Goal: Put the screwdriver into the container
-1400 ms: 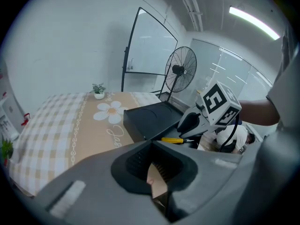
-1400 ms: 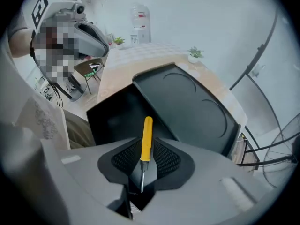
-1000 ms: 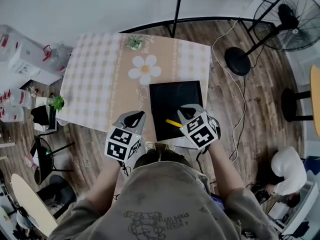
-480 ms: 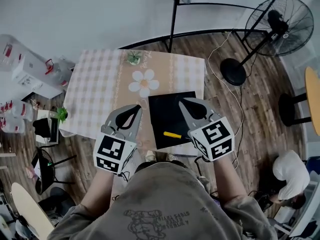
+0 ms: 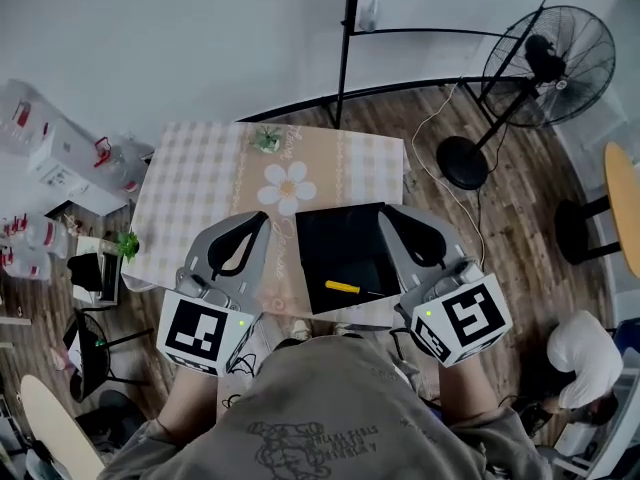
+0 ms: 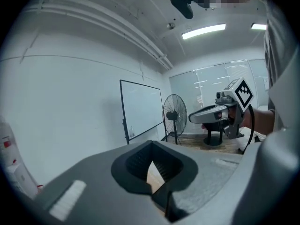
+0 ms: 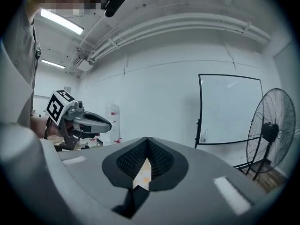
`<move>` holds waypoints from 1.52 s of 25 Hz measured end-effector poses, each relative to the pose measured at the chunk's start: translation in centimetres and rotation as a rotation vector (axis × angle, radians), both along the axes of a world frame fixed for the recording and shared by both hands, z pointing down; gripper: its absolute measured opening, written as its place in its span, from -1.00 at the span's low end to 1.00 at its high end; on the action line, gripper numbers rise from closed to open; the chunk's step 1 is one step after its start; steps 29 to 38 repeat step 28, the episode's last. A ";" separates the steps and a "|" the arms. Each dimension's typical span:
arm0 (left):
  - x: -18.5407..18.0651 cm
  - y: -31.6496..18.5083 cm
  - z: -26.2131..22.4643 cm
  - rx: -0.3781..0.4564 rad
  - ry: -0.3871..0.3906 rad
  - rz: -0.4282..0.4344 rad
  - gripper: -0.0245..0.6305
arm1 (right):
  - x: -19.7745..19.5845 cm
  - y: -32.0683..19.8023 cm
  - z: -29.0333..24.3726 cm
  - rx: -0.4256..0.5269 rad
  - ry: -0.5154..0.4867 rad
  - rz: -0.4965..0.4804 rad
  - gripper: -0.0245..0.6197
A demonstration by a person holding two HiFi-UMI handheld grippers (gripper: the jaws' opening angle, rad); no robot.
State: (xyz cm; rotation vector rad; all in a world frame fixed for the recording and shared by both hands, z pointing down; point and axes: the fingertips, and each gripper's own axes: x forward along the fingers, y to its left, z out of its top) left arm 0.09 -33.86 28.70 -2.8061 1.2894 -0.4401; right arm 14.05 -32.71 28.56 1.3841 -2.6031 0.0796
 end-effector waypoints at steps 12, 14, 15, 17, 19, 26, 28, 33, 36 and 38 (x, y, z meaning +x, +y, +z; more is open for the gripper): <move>-0.5 0.8 -0.1 -0.018 0.025 -0.020 -0.92 | 1.8 1.1 0.4 -0.018 -0.048 0.043 -0.84; -0.3 0.7 -0.3 -0.009 0.024 -0.016 -0.92 | 1.8 1.1 0.8 -0.018 -0.019 0.045 -0.84; -0.1 0.7 -0.4 -0.003 0.023 -0.013 -0.92 | 1.7 1.1 0.9 -0.019 -0.014 0.043 -0.84; 0.0 0.7 -0.8 0.015 0.016 -0.005 -0.92 | 1.6 1.2 1.1 -0.019 -0.009 0.041 -0.84; 0.1 0.7 -1.1 0.036 0.007 0.001 -0.92 | 1.4 1.3 1.1 -0.016 -0.003 0.041 -0.84; 0.0 1.0 -0.7 0.029 0.005 0.005 -0.92 | 1.2 1.4 1.2 -0.012 0.026 0.039 -0.84; -0.1 1.0 -0.4 0.014 0.002 -0.003 -0.92 | 1.3 1.5 1.2 -0.011 0.026 0.043 -0.84; -0.1 1.0 -0.4 0.014 0.002 -0.003 -0.92 | 1.3 1.5 1.2 -0.011 0.026 0.043 -0.84; -0.1 1.0 -0.4 0.014 0.002 -0.003 -0.92 | 1.3 1.5 1.2 -0.011 0.026 0.043 -0.84; -0.1 1.0 -0.4 0.014 0.002 -0.003 -0.92 | 1.3 1.5 1.2 -0.011 0.026 0.043 -0.84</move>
